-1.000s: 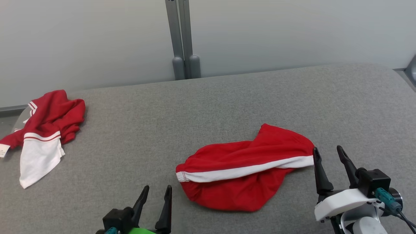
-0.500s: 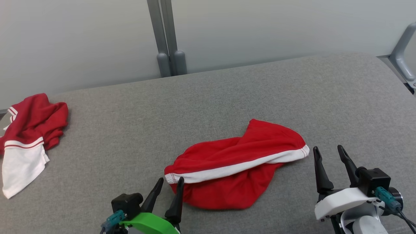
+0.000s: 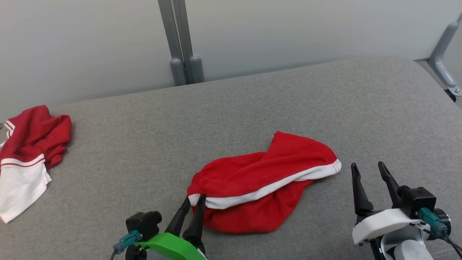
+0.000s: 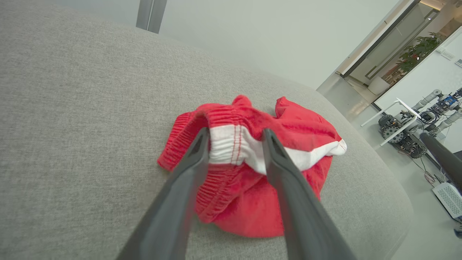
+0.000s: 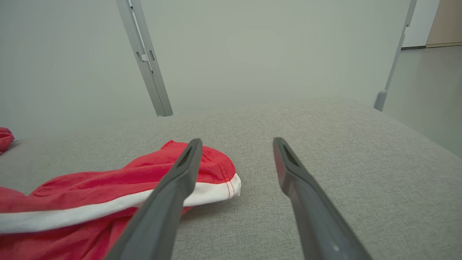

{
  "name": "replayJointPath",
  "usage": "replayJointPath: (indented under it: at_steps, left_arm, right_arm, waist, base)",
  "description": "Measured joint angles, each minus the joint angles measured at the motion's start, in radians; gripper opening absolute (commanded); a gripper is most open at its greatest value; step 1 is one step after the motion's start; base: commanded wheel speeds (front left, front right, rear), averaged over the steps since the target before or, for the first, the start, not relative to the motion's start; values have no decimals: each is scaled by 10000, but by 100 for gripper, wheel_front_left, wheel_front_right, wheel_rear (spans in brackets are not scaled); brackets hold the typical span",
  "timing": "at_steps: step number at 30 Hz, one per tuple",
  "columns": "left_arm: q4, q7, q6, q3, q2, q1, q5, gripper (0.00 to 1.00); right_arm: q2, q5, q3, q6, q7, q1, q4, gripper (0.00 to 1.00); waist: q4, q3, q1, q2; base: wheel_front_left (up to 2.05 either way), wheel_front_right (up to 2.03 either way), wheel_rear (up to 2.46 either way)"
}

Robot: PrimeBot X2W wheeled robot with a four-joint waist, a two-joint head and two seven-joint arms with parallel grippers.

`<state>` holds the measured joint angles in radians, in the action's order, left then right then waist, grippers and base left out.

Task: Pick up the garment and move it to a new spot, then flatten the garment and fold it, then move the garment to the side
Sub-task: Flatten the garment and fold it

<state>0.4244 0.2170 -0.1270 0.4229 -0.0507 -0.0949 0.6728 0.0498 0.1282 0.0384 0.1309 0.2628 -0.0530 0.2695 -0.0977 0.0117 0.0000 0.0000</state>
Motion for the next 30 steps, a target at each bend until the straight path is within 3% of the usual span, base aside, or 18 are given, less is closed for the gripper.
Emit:
replayJointPath:
  at_steps: [3, 5, 6, 18, 30]
  left_arm:
    - [-40, -44, -2, 121, -61, -4, 96, 29]
    - [-46, -42, -4, 188, -111, -4, 132, 3]
    - [-42, -42, -4, 224, -146, -4, 134, 0]
    - [109, 146, 54, 150, -316, 1, 86, 0]
    - [199, 209, 121, 184, -349, -199, 44, 0]
  right_arm:
    - [-2, -17, 23, 0, 0, -4, 56, 100]
    - [-2, -111, 59, 0, 0, -41, 165, 100]
    - [-2, -199, 88, 0, 0, -67, 282, 100]
    - [633, -629, 184, 0, -313, -1421, 3093, 100]
    - [949, 345, -1446, 0, -650, -3523, 5898, 100]
  waist:
    - [42, 9, 0, 0]
    - [68, 16, 0, 0]
    - [80, 20, 0, 0]
    - [338, -16, 0, 0]
    - [589, -498, 0, 0]
  base:
    - [0, 0, 0]
    - [0, 0, 0]
    - [0, 0, 0]
    - [0, 0, 0]
    - [0, 0, 0]
